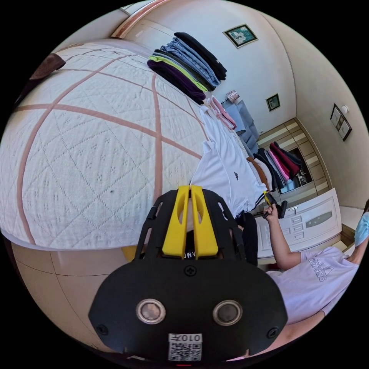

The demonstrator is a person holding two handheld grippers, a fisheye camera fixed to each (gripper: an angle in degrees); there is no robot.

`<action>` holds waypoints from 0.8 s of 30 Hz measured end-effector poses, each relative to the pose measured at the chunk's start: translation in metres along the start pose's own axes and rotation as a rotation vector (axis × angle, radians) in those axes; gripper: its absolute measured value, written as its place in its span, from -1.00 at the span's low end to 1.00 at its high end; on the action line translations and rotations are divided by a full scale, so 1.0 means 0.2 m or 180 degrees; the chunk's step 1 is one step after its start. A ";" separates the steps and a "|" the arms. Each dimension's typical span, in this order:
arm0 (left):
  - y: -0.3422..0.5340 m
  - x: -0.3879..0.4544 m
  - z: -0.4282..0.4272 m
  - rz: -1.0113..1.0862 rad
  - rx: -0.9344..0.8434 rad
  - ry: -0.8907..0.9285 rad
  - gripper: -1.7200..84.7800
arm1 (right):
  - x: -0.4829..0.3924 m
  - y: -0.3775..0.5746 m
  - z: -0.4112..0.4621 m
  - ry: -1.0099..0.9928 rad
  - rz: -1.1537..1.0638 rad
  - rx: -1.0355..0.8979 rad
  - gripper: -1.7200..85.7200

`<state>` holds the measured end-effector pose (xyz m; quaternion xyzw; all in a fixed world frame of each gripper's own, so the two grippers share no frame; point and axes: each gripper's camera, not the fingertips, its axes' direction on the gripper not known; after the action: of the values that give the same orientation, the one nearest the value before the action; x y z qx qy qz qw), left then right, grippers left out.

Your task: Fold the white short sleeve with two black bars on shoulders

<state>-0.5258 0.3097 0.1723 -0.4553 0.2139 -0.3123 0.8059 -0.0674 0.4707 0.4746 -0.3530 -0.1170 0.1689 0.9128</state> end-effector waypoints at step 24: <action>-0.05 0.05 0.20 0.0031 -0.0044 0.0019 -0.96 | 0.17 0.03 0.12 0.0234 -0.0034 -0.0555 -0.87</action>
<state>-0.4969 0.3225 0.2002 -0.4588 0.2208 -0.3081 0.8036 -0.0462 0.5019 0.4905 -0.4364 -0.0996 0.1401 0.8832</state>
